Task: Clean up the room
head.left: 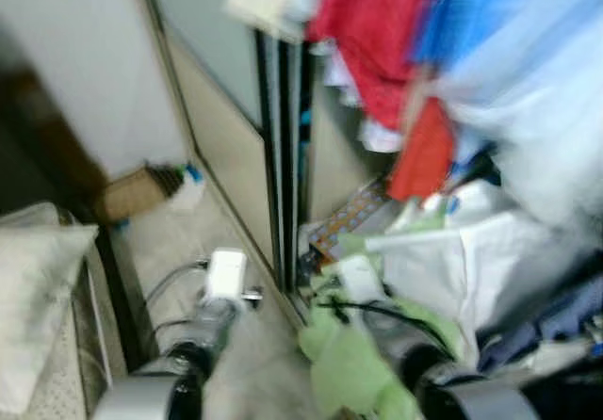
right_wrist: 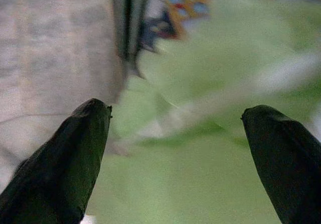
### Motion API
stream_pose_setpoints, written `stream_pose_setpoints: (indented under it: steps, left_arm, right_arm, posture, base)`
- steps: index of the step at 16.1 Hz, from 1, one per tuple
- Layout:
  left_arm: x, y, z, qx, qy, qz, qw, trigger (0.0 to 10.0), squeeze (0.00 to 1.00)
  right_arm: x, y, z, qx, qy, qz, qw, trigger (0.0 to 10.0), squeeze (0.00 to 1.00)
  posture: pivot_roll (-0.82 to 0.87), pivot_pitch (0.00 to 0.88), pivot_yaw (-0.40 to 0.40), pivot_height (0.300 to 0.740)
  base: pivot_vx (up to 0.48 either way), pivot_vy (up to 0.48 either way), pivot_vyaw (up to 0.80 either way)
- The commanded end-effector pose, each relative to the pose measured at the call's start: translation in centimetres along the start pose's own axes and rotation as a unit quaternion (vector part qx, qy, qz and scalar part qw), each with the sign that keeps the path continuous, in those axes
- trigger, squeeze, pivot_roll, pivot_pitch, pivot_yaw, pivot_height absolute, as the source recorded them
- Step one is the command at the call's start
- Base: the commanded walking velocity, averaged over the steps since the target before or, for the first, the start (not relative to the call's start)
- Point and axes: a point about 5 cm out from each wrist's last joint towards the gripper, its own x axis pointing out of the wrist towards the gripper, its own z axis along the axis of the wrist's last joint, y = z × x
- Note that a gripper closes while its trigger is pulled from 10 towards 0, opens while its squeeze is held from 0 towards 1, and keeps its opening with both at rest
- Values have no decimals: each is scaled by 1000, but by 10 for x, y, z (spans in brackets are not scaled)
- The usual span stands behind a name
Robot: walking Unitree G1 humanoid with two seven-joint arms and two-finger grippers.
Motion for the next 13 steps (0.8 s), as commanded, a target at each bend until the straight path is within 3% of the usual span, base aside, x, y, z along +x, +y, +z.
stream_pose_setpoints:
  steps: [1, 5, 13]
  left_arm:
    - [1, -2, 9, 15, -14, 10, 1000, 10000, 0]
    - [1, -1, 10, -3, -18, 2, 1000, 10000, 0]
    - [1, -8, 17, -3, -34, -22, 999, 10000, 0]
  right_arm:
    - [0, -2, -1, -10, 1, 3, 1000, 10000, 0]
    - [0, -1, 0, -12, 0, 6, 1000, 10000, 0]
    - [0, 1, 4, -22, -6, 10, 1000, 10000, 0]
  posture:
    - [-103, 0, 12, 740]
    - [-102, 0, 15, 740]
    - [-103, 0, 19, 740]
  base:
    - [0, 0, 800]
    - [0, 0, 800]
    - [0, 0, 800]
